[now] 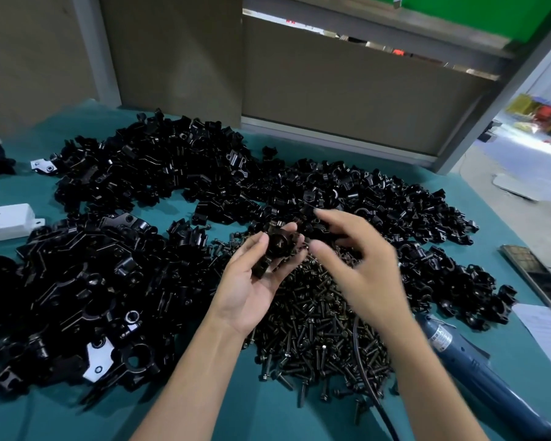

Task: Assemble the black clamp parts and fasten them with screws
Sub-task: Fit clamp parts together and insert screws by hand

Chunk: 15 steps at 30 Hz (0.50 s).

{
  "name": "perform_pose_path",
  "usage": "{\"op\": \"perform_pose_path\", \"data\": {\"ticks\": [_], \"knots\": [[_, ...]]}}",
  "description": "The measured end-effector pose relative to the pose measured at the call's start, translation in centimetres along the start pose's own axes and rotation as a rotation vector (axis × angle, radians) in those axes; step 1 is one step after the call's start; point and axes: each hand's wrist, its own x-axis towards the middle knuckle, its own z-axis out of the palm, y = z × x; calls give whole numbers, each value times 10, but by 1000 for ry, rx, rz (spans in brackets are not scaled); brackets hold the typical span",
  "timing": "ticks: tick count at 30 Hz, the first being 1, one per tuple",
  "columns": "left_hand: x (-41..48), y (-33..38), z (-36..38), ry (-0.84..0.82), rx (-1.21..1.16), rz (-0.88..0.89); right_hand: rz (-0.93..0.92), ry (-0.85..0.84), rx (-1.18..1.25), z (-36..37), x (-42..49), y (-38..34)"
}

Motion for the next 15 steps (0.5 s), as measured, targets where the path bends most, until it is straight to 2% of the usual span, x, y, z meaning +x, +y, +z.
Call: {"op": "perform_pose_path", "data": {"ticks": [3, 6, 8, 10, 12, 13, 15], "knots": [[1, 1, -2, 45, -149, 8, 130, 6, -229, -52, -27, 18], [5, 3, -4, 70, -75, 73, 373, -47, -589, -100, -70, 43], [8, 1, -4, 92, -2, 120, 551, -107, -736, -119, -100, 57], [10, -1, -5, 104, 38, 149, 683, -227, -830, -129, -125, 72], [10, -2, -6, 110, 64, 162, 653, -293, -856, -135, -142, 90], [10, -2, -6, 109, 73, 163, 634, -267, -832, -133, -146, 95], [10, -3, -7, 105, 87, 158, 731, -276, -753, -134, -148, 99]]}}
